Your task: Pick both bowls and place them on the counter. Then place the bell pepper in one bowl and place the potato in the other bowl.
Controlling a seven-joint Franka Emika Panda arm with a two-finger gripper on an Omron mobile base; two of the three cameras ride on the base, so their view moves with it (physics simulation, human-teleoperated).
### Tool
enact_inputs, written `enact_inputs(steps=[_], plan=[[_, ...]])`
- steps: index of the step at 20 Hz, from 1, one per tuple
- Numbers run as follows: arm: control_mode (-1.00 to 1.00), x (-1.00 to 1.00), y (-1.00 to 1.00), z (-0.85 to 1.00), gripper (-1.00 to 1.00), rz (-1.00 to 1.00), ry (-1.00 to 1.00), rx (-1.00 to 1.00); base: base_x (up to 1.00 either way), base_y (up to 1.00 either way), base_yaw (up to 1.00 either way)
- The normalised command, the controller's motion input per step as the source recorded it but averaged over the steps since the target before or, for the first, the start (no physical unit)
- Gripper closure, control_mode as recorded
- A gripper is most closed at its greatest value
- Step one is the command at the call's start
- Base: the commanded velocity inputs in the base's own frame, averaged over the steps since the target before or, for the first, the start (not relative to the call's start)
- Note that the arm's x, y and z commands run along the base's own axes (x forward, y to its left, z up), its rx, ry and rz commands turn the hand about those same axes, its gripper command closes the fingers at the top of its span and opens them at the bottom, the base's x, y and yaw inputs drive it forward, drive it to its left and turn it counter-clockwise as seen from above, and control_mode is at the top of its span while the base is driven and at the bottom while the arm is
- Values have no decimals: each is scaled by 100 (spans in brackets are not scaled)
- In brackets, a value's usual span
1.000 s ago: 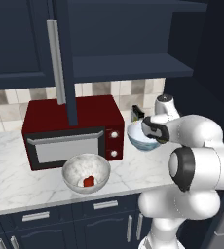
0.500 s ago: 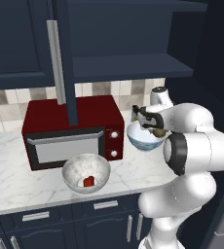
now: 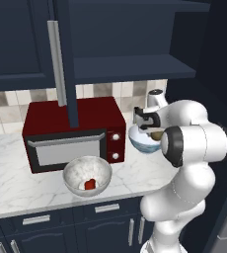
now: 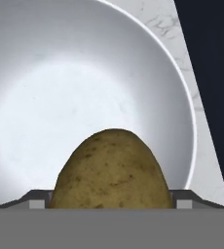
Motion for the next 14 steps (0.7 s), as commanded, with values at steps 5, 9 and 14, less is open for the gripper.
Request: enact_inputs(steps=[5, 9, 14], plan=[[-100, 7, 2, -21, 100, 2, 1, 0, 0, 0, 0], [-100, 11, 7, -22, -100, 1, 1, 0, 0, 0, 0], [-100, 23, 12, -11, -100, 1, 0, 1, 0, 0, 0]])
